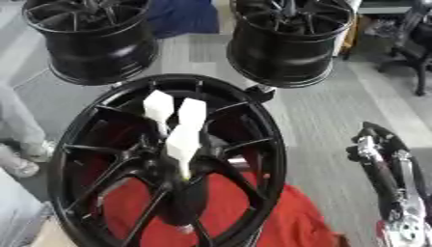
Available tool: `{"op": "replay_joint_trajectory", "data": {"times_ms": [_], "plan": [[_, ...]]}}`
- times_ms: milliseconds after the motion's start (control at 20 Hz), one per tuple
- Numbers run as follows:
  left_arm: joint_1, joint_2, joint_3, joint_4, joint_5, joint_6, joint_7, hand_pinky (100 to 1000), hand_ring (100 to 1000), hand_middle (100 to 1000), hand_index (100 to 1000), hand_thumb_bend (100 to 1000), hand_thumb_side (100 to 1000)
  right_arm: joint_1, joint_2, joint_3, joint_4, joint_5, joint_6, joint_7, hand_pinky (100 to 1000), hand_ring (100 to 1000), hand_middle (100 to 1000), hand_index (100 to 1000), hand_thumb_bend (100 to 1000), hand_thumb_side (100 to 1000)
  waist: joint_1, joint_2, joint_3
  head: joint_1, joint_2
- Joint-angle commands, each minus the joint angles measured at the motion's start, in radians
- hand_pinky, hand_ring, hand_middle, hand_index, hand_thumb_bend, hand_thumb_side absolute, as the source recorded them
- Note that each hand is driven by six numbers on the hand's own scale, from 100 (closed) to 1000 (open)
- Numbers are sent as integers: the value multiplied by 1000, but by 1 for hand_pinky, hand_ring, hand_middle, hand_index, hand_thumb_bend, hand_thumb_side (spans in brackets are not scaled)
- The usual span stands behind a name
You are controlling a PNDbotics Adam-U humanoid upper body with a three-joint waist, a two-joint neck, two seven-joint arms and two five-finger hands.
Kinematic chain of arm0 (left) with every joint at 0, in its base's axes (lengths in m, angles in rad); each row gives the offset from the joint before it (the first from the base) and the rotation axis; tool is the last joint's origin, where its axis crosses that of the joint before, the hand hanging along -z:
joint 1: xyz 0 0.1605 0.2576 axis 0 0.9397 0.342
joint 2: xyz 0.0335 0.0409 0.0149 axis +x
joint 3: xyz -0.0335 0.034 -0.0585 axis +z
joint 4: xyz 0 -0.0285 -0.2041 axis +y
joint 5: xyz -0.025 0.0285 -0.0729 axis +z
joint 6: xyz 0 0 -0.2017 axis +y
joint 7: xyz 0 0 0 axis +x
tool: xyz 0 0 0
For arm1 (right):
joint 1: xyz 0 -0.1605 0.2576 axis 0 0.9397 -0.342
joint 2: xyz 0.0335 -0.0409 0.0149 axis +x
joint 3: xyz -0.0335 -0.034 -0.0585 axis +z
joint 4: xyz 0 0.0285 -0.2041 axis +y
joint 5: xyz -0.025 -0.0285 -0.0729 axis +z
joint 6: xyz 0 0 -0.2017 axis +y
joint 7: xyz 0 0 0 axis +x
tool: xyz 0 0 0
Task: Pull the pin out of the wheel hub.
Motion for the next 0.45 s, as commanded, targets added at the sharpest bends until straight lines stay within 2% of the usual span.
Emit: {"op": "replay_joint_trajectory", "data": {"times_ms": [50,450], "plan": [[-7,0,-8,-15,-22,13,4,561,507,624,802,100,713,-8,-7,-2,-12,-4,-2,2,582,571,572,795,100,579,2,-7,-1,3,-2],[-8,-6,-31,-22,-35,20,-26,565,510,626,802,100,723,-10,-7,0,-12,-3,-1,6,583,572,573,795,100,578,0,-5,1,7,-2]]}}
